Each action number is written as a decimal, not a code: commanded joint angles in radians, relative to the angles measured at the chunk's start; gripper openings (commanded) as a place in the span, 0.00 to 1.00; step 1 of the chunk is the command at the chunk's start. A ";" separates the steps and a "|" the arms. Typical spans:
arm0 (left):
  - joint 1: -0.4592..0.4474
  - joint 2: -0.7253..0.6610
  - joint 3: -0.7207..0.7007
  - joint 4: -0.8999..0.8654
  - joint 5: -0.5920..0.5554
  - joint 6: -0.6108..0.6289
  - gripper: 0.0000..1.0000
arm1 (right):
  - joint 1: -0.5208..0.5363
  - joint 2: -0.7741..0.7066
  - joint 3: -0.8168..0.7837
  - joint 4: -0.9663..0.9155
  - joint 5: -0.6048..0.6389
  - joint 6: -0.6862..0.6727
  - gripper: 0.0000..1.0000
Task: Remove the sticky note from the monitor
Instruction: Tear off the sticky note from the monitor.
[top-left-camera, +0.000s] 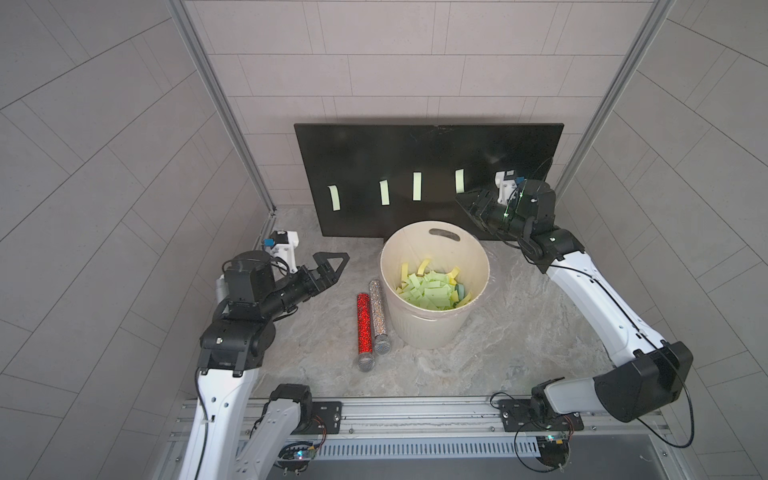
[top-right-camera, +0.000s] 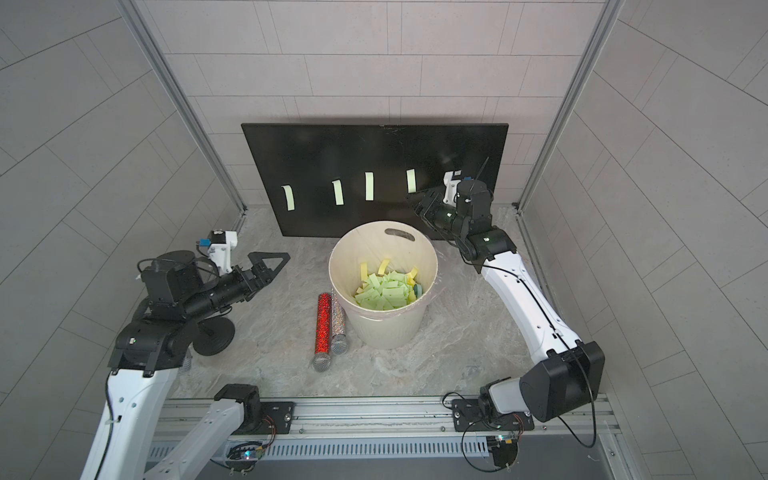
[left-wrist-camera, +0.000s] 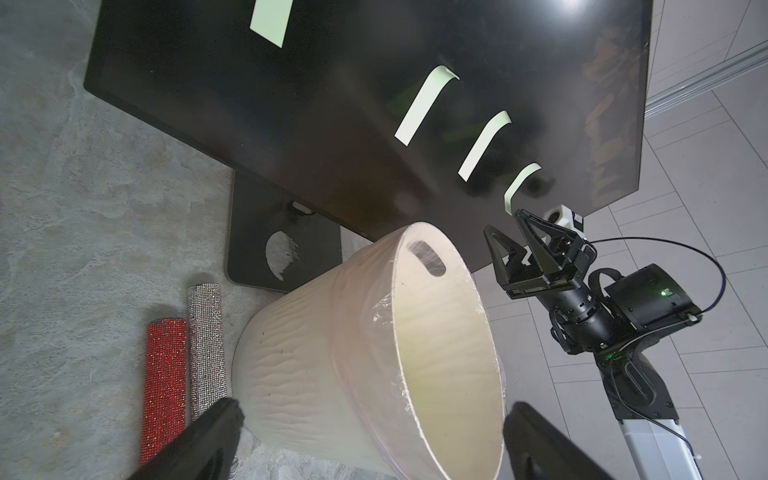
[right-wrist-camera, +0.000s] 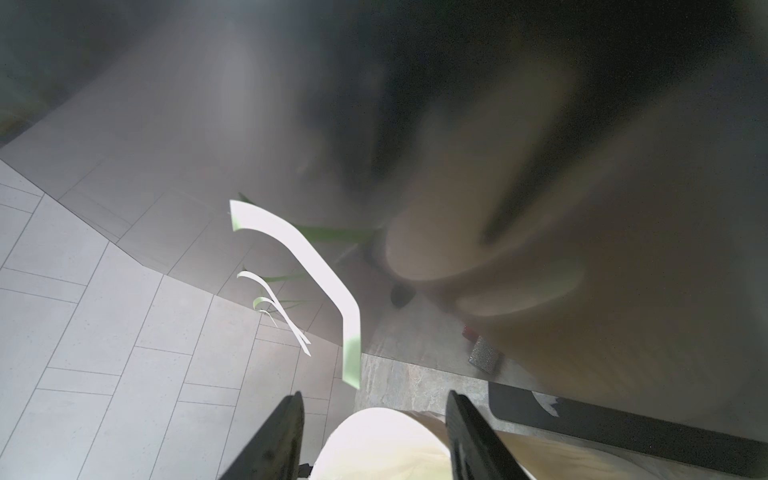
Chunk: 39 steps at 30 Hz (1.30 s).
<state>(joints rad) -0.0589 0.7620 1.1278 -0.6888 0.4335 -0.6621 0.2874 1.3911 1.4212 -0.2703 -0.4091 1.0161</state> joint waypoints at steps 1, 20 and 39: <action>0.001 0.000 -0.012 0.025 0.002 0.018 1.00 | -0.004 0.010 0.028 0.044 -0.010 0.019 0.53; 0.001 0.000 -0.017 0.027 0.001 0.022 1.00 | -0.007 0.049 0.054 0.103 -0.028 0.045 0.26; 0.001 -0.004 -0.013 0.019 0.005 0.018 1.00 | -0.012 0.026 0.044 0.108 -0.037 0.050 0.00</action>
<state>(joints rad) -0.0589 0.7635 1.1198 -0.6769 0.4339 -0.6582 0.2798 1.4391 1.4517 -0.1703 -0.4412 1.0668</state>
